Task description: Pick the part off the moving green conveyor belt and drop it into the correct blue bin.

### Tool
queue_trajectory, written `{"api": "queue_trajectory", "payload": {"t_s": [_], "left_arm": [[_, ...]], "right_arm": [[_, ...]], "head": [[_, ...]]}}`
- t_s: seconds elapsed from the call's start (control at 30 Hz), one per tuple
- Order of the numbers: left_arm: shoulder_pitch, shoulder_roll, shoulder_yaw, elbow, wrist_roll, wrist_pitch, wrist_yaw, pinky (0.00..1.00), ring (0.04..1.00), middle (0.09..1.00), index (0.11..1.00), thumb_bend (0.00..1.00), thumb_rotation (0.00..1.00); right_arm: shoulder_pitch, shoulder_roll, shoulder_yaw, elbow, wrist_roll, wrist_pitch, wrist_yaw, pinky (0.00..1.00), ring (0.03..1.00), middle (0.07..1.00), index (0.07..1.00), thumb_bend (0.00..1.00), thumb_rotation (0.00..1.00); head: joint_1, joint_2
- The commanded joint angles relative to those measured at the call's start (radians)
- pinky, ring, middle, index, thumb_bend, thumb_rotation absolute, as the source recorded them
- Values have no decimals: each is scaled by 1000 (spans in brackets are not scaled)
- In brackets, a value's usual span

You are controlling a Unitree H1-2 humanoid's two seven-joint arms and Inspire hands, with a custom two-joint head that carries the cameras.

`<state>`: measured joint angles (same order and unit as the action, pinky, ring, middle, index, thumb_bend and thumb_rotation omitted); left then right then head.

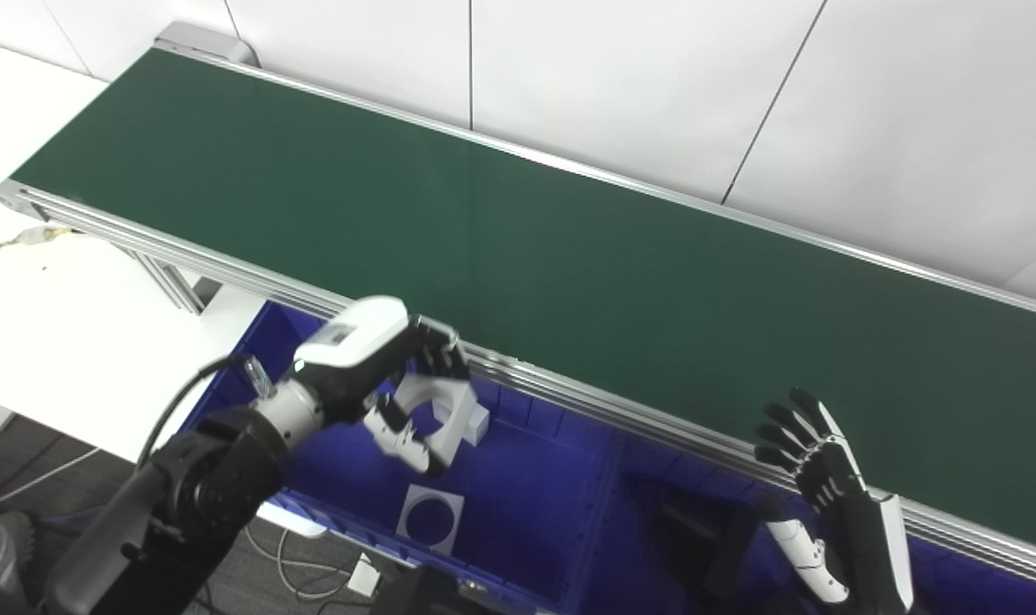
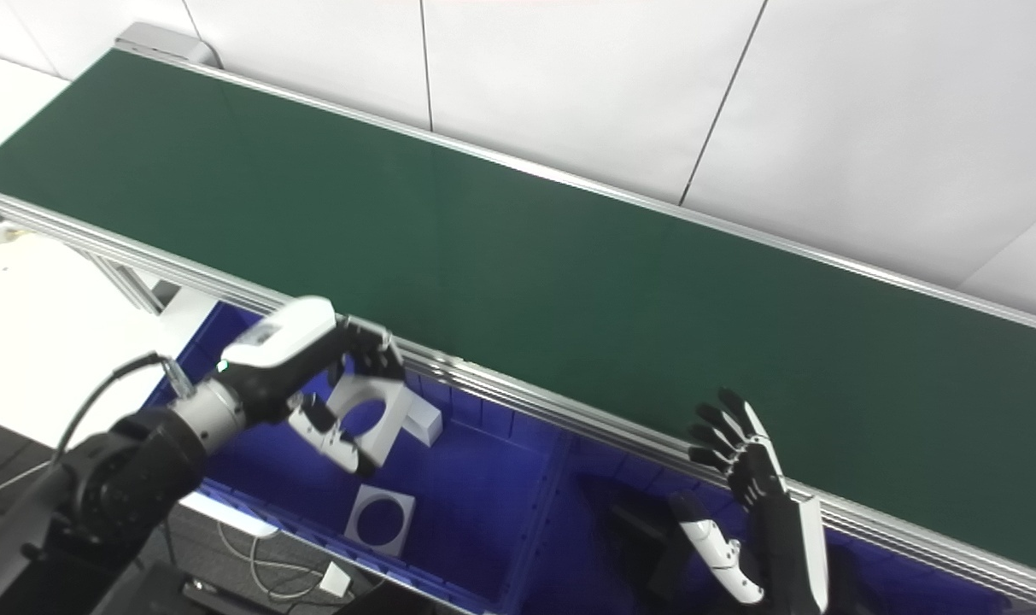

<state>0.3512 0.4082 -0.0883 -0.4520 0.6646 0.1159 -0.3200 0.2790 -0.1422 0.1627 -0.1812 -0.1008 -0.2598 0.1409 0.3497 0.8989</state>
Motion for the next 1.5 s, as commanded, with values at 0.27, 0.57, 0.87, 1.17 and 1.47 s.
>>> {"api": "queue_trajectory", "payload": {"t_s": [0.27, 0.57, 0.87, 1.17, 1.47], "left_arm": [[-2, -14, -44, 183, 38, -100, 137, 365, 371, 472, 532, 496, 0], [-24, -20, -59, 248, 81, -98, 183, 361, 375, 465, 529, 498, 0], [-18, -19, -82, 138, 263, 8, 137, 691, 789, 862, 863, 856, 0], [-8, -16, -88, 66, 384, 38, 94, 876, 1000, 1000, 1000, 1000, 14], [10, -44, -64, -107, 323, 59, -34, 868, 1000, 1000, 1000, 598, 0]], "right_arm": [[-7, 4, -8, -29, 10, -3, -2, 686, 773, 831, 907, 681, 698], [-3, 6, -5, -32, 14, 3, 1, 696, 778, 833, 907, 682, 694], [-3, 9, -1, -24, 2, -9, 0, 688, 774, 833, 907, 678, 691], [-4, 14, 2, -9, 5, -22, -1, 692, 775, 832, 906, 685, 662], [-1, 18, 3, 8, 8, -37, -1, 693, 773, 827, 905, 692, 657]], "head": [[-6, -8], [-15, -17], [-29, -29], [-54, -48], [-94, -78]]}}
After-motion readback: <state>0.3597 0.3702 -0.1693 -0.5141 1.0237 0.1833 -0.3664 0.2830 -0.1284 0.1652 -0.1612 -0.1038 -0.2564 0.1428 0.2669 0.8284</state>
